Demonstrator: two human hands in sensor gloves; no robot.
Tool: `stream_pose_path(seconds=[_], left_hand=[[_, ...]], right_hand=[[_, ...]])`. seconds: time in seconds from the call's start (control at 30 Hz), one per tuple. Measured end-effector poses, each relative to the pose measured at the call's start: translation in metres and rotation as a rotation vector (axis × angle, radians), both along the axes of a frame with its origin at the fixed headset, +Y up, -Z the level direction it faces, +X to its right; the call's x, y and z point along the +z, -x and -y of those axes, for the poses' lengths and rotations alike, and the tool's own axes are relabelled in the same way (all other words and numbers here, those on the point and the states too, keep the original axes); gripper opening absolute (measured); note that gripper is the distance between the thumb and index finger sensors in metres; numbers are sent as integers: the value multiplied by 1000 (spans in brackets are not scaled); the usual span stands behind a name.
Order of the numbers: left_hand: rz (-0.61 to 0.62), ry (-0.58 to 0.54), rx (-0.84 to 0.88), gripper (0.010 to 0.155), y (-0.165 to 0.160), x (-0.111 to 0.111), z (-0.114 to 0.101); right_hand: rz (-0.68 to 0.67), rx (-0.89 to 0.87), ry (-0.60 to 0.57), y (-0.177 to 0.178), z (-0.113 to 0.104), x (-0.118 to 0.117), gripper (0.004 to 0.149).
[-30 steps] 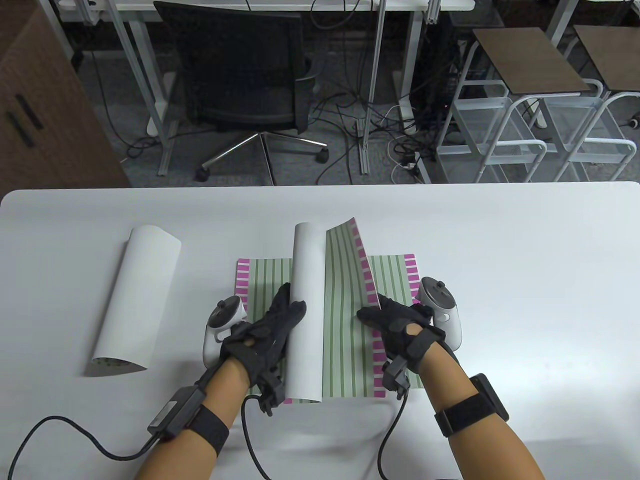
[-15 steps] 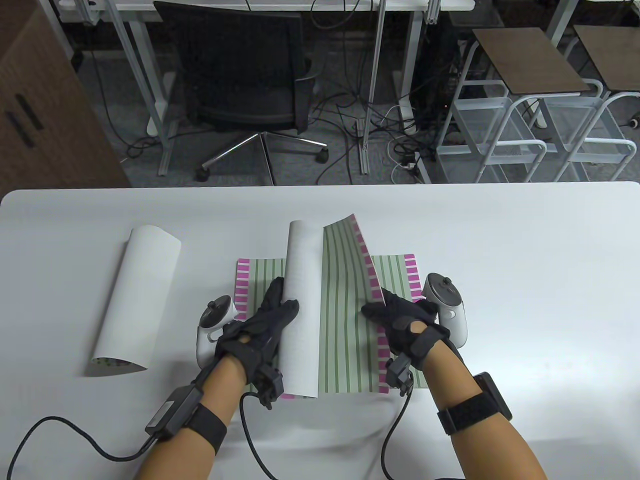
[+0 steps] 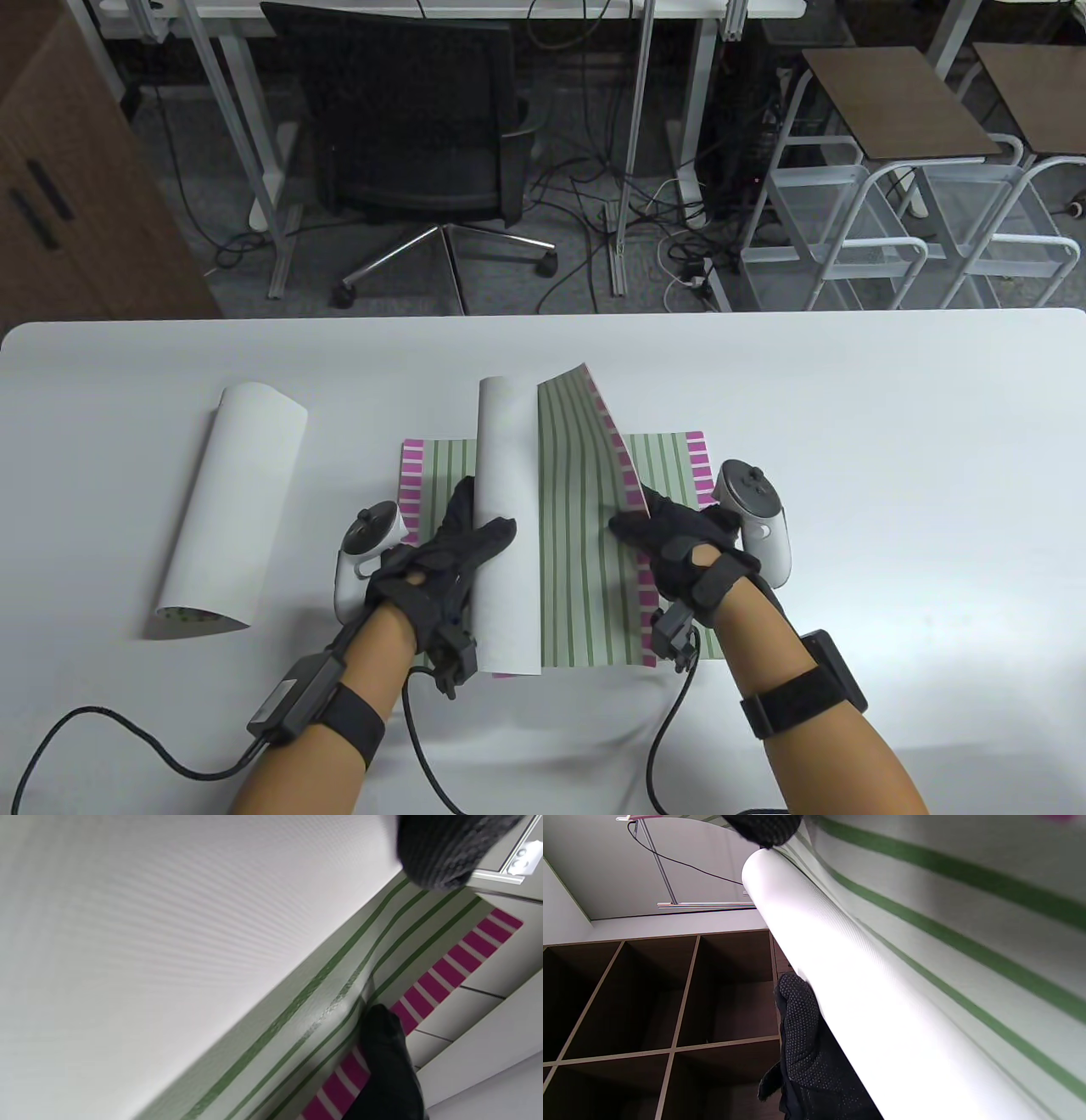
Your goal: Unroll mouse pads and stack together
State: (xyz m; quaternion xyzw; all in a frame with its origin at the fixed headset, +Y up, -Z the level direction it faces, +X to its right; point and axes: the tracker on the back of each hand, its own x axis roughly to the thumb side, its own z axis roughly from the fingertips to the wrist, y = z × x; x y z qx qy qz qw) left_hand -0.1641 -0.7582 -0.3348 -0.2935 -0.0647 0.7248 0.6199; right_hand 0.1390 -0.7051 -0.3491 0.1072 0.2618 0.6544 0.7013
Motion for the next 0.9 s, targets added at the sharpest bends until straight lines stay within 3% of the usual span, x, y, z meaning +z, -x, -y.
stream_pose_path(seconds=[0.63, 0.77, 0.9], left_hand=[[-63, -4, -19, 81, 15, -2, 2], [-21, 25, 31, 91, 11, -1, 7], [-1, -12, -41, 105, 10, -3, 3]], right_hand=[[30, -47, -6, -9, -6, -2, 63], [18, -51, -16, -4, -10, 1, 63], [4, -25, -52, 1, -17, 3, 63]])
